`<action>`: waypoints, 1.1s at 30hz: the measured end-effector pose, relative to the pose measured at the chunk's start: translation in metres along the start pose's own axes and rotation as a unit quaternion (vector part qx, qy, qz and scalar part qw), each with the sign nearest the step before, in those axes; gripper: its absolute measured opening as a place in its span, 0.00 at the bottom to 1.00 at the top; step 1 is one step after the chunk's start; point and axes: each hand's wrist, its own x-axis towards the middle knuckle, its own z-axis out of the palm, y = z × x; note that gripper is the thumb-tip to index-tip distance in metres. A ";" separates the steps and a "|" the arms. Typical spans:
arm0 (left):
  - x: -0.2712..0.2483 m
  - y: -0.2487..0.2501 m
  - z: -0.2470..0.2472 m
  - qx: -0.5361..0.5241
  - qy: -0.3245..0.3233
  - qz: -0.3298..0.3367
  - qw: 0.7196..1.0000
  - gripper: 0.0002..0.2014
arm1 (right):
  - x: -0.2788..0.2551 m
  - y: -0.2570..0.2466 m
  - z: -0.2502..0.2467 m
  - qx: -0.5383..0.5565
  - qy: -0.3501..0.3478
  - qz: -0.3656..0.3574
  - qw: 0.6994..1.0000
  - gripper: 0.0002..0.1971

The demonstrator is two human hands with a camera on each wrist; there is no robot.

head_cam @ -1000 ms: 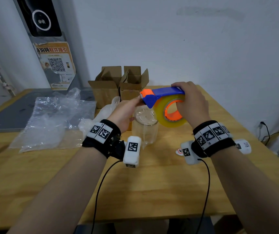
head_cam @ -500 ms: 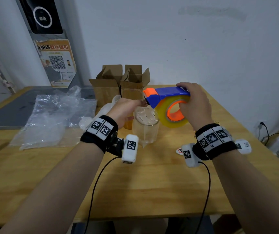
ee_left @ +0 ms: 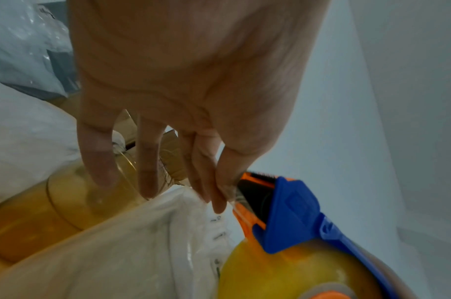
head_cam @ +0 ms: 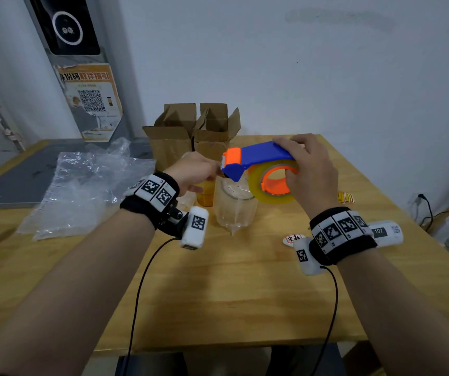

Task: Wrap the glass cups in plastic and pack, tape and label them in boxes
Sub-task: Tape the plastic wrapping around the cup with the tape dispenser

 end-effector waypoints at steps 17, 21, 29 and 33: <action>-0.008 -0.011 0.011 0.007 -0.043 0.044 0.998 0.14 | -0.009 0.005 -0.004 0.221 -0.040 0.260 0.939 0.33; -0.016 -0.030 0.008 -0.060 -0.031 0.047 0.997 0.11 | -0.009 -0.014 0.012 0.394 -0.010 0.369 0.841 0.16; -0.023 -0.071 -0.008 -0.230 -0.024 0.058 0.971 0.15 | -0.007 -0.060 0.046 0.538 -0.050 0.405 0.738 0.14; -0.027 -0.087 -0.014 -0.245 -0.011 0.064 0.967 0.15 | 0.003 -0.081 0.054 0.505 -0.065 0.399 0.762 0.14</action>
